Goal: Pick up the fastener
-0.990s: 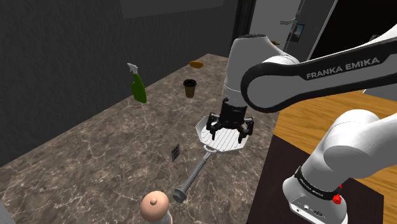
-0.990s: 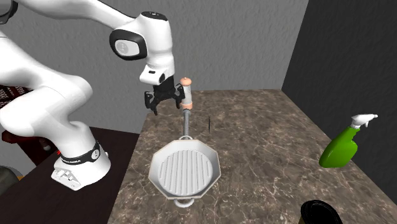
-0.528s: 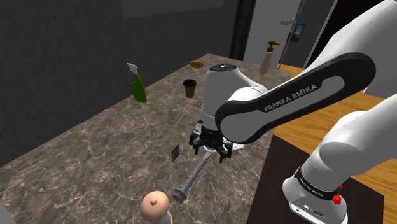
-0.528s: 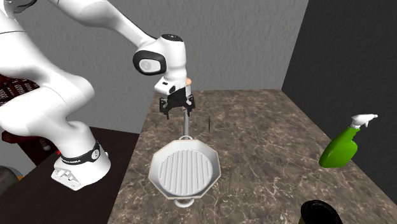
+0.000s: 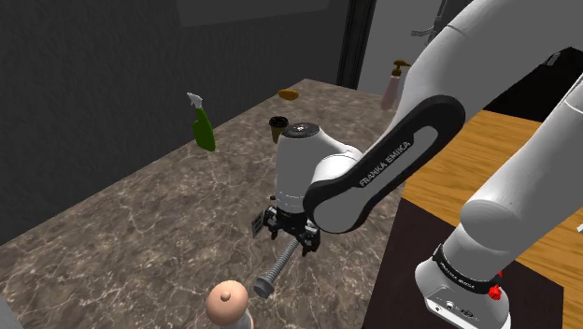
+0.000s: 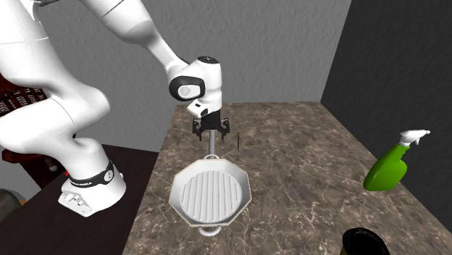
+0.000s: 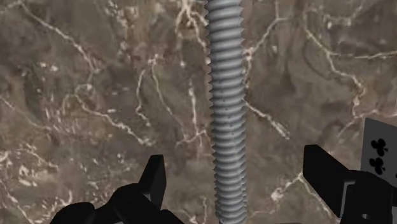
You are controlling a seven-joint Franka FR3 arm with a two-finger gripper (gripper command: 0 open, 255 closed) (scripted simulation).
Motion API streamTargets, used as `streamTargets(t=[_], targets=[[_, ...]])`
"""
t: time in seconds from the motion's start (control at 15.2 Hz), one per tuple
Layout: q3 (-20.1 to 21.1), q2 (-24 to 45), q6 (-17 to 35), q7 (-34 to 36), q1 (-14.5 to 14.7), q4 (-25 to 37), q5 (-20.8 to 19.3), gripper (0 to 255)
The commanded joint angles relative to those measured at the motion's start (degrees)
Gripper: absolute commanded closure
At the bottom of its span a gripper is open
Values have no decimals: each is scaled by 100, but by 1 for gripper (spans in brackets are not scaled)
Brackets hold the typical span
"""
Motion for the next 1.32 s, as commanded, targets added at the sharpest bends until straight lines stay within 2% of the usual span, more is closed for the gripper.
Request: streamTargets(t=[0.0,0.07,0.13,0.26,0.33,0.92,1.25], targets=[[21,278,208,298,-65,-14,-405,0],[-4,423,308,460,-74,-24,-638,0],[-79,653,455,737,-62,-32,-1033,0],[-110,649,455,730,-31,-32,-1024,0],[-114,662,458,749,-26,-27,-1046,255],[-108,650,455,730,-32,-32,-1024,255],[92,-66,-51,-52,-72,20,96,255]])
